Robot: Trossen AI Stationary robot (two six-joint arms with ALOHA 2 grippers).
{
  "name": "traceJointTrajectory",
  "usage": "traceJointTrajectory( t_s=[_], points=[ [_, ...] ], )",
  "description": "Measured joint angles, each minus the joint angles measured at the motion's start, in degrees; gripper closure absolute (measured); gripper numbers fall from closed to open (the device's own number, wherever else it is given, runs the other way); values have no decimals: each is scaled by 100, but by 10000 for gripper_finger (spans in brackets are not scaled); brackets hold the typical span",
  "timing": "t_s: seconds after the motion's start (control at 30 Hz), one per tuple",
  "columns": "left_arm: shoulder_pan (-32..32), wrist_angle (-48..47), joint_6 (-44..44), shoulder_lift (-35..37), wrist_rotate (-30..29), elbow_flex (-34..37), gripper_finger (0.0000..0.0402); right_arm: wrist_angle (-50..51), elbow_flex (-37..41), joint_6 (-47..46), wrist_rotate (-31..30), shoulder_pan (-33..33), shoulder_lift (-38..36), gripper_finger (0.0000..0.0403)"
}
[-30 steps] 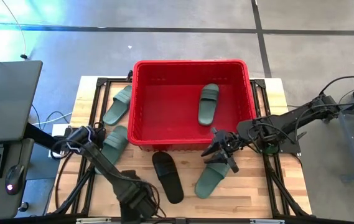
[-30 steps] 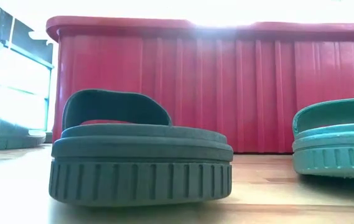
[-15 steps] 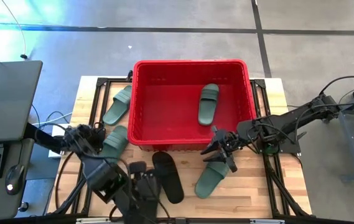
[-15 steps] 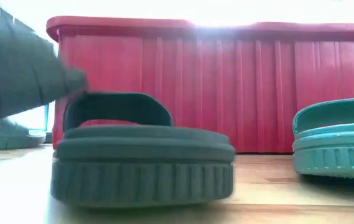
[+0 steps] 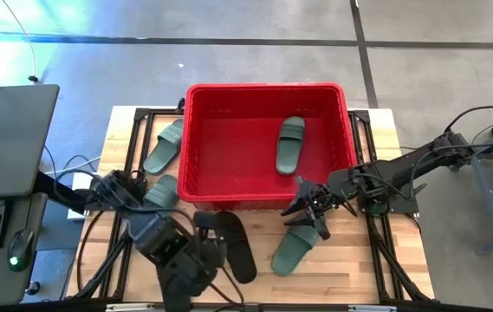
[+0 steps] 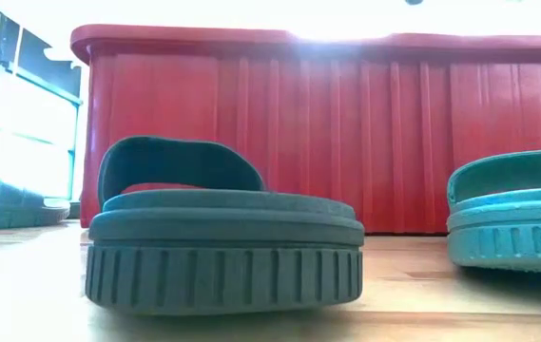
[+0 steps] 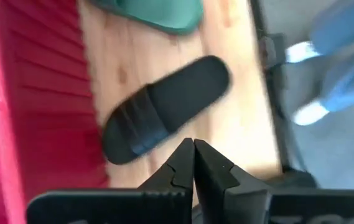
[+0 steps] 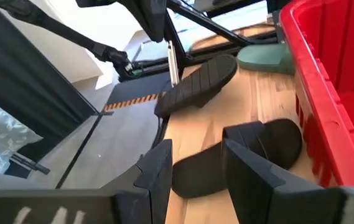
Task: Pick and place slides into bin
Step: Put the black slide into the red bin
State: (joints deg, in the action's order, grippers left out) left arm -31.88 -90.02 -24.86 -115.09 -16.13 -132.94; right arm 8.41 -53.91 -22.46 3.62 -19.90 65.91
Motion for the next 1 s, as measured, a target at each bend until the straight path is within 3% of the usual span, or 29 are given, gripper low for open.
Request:
traceJointTrajectory(
  t_s=[0.1,0.27,0.53,0.73,1.0],
  points=[
    [7,-4,174,-184,36,0,400,19,0,0,0,0,0,275],
    [42,0,123,-519,983,0,383,72,0,0,0,0,0,275],
    [-1,1,-508,-1156,1182,0,277,275,0,46,0,0,0,275],
    [-36,0,-1677,-1274,1357,0,219,585,0,46,2,0,0,275],
    [-824,0,-3938,-989,806,-4,213,895,0,62,3,0,0,275]
  ],
)
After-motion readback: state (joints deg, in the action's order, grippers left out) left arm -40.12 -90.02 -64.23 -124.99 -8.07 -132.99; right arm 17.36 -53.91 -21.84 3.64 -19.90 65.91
